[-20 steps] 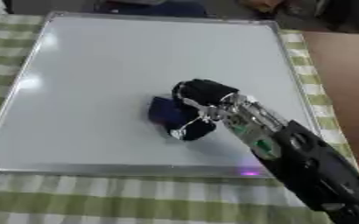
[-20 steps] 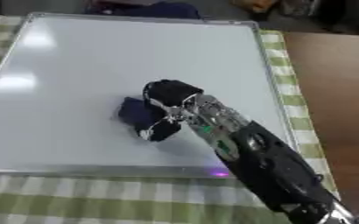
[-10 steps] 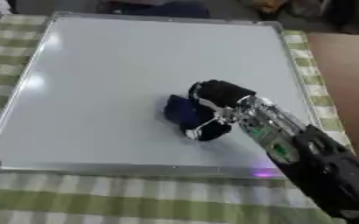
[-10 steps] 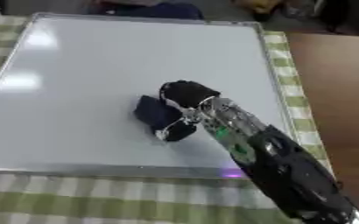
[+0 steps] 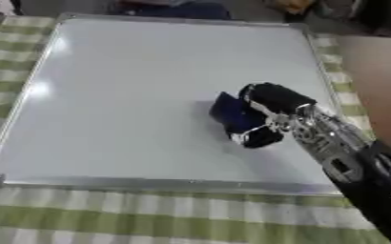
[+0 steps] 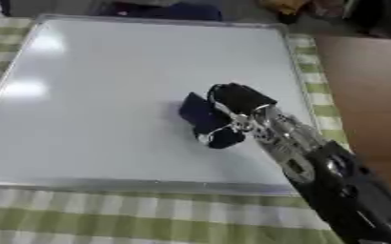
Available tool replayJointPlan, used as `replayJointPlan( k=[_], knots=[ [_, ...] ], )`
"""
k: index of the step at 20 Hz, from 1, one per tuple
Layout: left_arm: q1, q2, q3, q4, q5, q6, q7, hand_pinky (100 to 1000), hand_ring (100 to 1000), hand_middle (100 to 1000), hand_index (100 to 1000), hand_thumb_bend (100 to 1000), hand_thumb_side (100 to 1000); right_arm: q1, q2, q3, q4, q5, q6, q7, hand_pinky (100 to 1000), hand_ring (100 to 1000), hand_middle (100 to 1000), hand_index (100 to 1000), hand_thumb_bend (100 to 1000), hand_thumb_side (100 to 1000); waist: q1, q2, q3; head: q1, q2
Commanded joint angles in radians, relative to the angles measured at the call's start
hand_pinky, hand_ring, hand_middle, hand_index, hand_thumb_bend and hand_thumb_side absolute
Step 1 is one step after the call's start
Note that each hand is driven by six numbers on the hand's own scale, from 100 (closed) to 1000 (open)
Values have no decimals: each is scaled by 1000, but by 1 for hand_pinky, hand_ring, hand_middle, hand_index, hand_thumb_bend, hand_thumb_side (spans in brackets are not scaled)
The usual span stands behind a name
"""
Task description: Wipe the whiteboard clean with a brush.
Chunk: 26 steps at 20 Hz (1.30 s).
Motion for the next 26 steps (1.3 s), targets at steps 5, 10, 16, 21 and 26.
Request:
replayJointPlan(
  k=[5, 10, 16, 21, 26],
  knots=[
    [-6, 20, 1, -19, -2, -1, 0, 632, 758, 754, 689, 217, 1000, 21, -79, -52, -39, -27, 32, -16, 579, 677, 539, 100, 170, 422, 3, -19, -1, 9, -6],
    [-7, 19, 0, -19, -1, 0, -2, 632, 759, 755, 689, 216, 1000, 43, -109, -77, -42, -57, 50, -14, 579, 677, 539, 100, 168, 423, 3, -17, -1, 13, -4],
    [-9, 19, -1, -19, 0, 0, -3, 632, 760, 756, 689, 213, 1000, 54, -134, -108, -28, -87, 76, -12, 577, 673, 539, 100, 163, 422, 4, -14, 3, 15, -5],
    [-12, 18, -3, -19, 1, -1, -6, 632, 760, 757, 689, 211, 1000, 56, -147, -114, -15, -102, 84, -9, 578, 659, 540, 100, 159, 423, 6, -12, 6, 15, -4],
    [-12, 17, -3, -19, 2, -1, -8, 632, 761, 758, 689, 209, 1000, 56, -152, -121, -1, -116, 92, -5, 575, 651, 537, 100, 151, 425, 8, -11, 8, 14, -4]
  ],
)
